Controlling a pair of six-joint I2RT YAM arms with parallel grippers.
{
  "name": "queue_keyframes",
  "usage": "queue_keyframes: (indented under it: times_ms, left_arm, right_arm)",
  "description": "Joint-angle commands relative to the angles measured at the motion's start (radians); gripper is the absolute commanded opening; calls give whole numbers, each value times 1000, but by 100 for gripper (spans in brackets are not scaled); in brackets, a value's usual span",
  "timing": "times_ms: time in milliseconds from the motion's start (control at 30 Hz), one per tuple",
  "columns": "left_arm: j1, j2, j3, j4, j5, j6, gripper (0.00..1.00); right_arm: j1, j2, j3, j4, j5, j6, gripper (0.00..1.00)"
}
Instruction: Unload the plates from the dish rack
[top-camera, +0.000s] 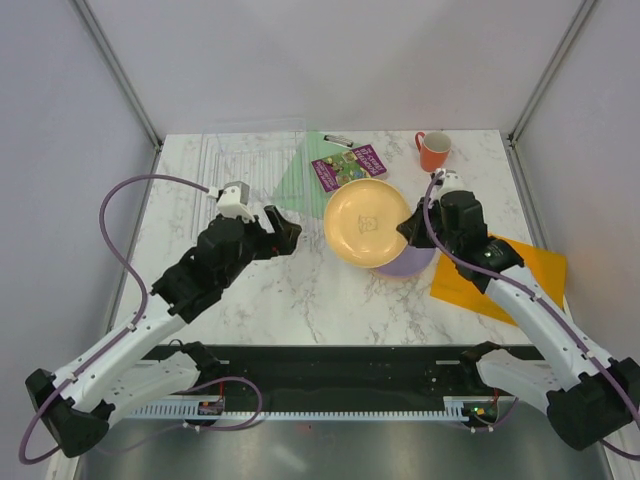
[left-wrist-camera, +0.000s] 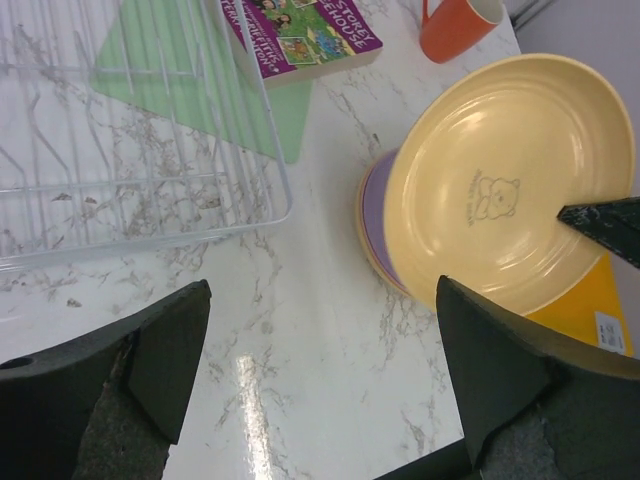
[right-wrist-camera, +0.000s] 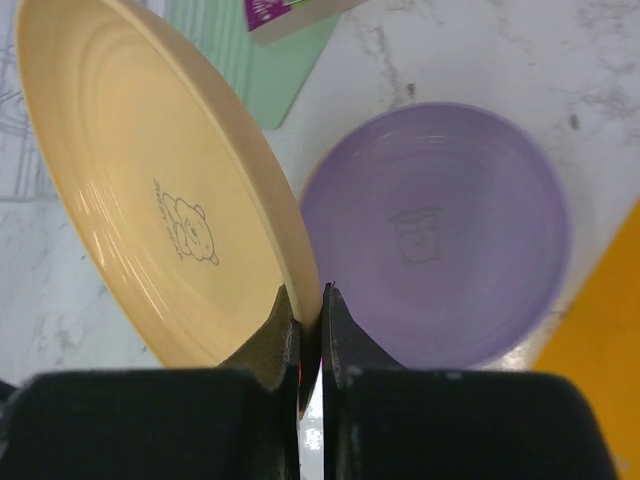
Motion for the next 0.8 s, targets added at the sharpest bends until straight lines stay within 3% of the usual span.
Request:
queue_keyframes:
  times_ms: [0,167,767]
  left_arm:
    - [-2,-66,-27,-26,-84,38,100]
    - [-2,-110,-58,-38,-104,50,99]
    - [-2,-126,-95,-70,-184,107,99]
  right_arm:
    - [-107,2,37,-60,78,-46,0]
    - [-235,48,8,-67,-6,-60,1]
    - [-341,255,-81,38,-157,-64,9]
